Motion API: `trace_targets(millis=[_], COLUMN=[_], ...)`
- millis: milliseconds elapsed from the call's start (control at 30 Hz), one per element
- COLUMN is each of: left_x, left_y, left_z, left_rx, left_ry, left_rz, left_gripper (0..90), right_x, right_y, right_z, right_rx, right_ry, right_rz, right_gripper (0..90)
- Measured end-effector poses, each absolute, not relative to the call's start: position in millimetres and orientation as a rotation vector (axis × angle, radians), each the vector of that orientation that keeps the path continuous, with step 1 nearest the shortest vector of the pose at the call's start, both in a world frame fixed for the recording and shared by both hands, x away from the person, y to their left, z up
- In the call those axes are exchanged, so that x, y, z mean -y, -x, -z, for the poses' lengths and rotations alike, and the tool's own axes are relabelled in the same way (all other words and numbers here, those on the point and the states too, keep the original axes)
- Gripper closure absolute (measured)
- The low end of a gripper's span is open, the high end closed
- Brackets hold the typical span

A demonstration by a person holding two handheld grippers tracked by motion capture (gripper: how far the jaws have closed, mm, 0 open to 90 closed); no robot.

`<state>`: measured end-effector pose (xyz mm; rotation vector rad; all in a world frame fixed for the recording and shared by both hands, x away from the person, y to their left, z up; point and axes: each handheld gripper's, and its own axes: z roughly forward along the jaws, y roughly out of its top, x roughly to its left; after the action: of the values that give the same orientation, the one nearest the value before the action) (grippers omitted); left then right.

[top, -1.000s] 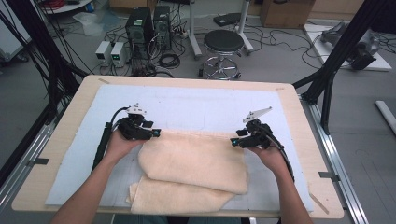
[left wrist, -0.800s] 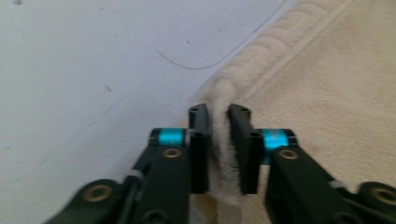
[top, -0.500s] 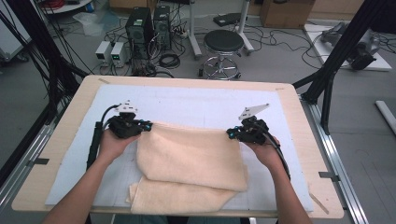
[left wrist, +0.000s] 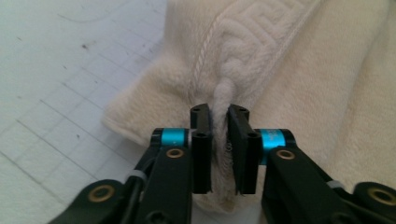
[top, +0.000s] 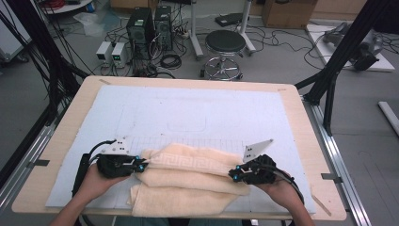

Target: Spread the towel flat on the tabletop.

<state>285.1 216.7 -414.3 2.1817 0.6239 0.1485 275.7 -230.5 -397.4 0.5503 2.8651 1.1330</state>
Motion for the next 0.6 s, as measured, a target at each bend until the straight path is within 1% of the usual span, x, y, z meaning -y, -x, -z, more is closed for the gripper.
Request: trace_targets(millis=[67,133,233,367,400,467,533,600], left_x=[-216,-214,-213,-218,-219,-223,-227,-229], left_y=[-288,-291,-295,-301,-302,-303,-306,-313], left_z=[415,414,410,404,401,395,388,385], left_rx=[-0.619,-0.62,-0.609,-0.614,-0.616,-0.611,-0.62,-0.659], left_ry=[-2.181,-2.168,-2.149,-2.083,-2.072,-2.057,-2.026,-2.01], left_rz=[-0.124,-0.084,-0.064,-0.051,-0.053,-0.078,-0.106,-0.14], left_gripper=[71.7,66.4,61.6,60.5,60.1,59.9,60.2,65.1], right_x=[231,234,239,237,234,228,225,224], right_y=[-276,-282,-294,-313,-316,-318,-316,-314], right_z=[396,391,383,390,394,403,410,418], right_rx=[-2.863,-2.819,-2.744,-2.734,-2.749,-2.78,-2.783,-2.779], right_ry=[-0.563,-0.576,-0.622,-0.703,-0.711,-0.726,-0.742,-0.742], right_rz=[-1.158,-1.227,-1.301,-1.255,-1.223,-1.173,-1.138,-1.142], right_gripper=[71.1,65.7,62.2,58.9,57.0,53.5,53.3,54.8])
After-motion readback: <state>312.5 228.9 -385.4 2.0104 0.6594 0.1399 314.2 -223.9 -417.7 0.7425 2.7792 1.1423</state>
